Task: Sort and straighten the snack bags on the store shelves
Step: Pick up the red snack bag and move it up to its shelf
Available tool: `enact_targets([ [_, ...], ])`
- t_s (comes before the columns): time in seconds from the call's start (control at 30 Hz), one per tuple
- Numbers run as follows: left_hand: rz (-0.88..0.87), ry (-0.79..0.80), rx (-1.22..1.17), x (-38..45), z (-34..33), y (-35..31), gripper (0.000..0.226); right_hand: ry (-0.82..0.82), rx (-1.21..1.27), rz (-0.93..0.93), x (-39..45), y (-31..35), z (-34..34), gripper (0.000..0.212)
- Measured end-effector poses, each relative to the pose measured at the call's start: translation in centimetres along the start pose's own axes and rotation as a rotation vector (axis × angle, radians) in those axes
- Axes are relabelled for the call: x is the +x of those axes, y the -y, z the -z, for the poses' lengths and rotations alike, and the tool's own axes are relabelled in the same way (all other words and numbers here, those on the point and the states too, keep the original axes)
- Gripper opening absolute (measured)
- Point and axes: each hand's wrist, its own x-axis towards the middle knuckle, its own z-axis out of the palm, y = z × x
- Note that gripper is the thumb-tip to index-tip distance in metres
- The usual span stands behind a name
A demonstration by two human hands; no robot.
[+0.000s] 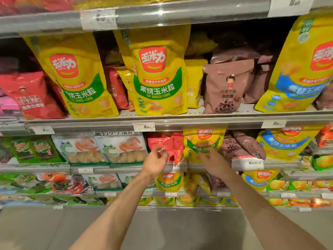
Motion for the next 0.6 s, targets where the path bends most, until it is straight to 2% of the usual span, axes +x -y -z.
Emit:
enact_targets([
  [0.13,0.009,-0.022,-0.019,3.3,-2.0,-0.7,0.038,0.142,-0.050,-0.018,2.9,-0.7,-1.5,0.053],
  [0.27,-0.047,0.021,-0.115,7.3,-4.4,-0.6,0.023,0.161,-0.131,-0.005,5.6,-0.5,-3.4,0.060],
  [0.43,-0.088,-0.015,-0.094,13.9,-8.1,3.6,0.067,0.184,-0.236,0.017,8.1,-0.5,-4.9,0.070],
  [0.53,-0.067,-0.053,0.029,12.1,-6.9,0.5,0.066,0.188,-0.241,0.032,8.8,-0.7,-5.1,0.071],
  [0.6,-0.041,-0.071,0.070,11.4,-6.6,-0.3,0.054,0.189,-0.246,0.050,8.8,-0.7,-5.1,0.071],
])
